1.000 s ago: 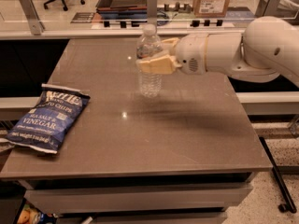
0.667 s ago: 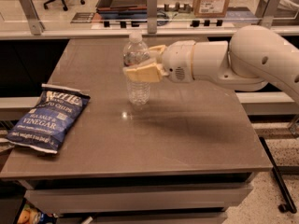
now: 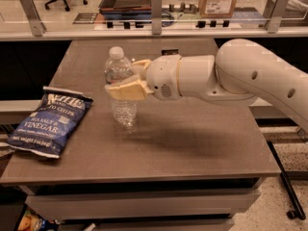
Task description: Move water bottle near blue chip bag
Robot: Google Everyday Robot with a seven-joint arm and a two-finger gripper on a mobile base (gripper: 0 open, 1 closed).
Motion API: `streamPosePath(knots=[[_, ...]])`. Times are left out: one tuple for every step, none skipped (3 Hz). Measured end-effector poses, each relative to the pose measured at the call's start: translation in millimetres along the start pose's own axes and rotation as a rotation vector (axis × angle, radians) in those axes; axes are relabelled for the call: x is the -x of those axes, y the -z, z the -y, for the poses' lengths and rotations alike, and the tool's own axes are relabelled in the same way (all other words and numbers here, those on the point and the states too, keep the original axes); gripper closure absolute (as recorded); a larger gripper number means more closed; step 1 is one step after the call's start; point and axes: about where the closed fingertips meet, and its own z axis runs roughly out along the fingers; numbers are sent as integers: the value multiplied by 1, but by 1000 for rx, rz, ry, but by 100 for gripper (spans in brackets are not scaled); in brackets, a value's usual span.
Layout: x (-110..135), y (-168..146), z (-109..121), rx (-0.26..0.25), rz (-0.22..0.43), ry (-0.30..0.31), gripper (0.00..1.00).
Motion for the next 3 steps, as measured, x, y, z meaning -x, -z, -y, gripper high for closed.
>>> streamPosePath(knots=[[2,-8,-21,31,-12,7,100],[9,-17,-34,58,-42,23,100],[14,-27,-37,84,-56,33,100]])
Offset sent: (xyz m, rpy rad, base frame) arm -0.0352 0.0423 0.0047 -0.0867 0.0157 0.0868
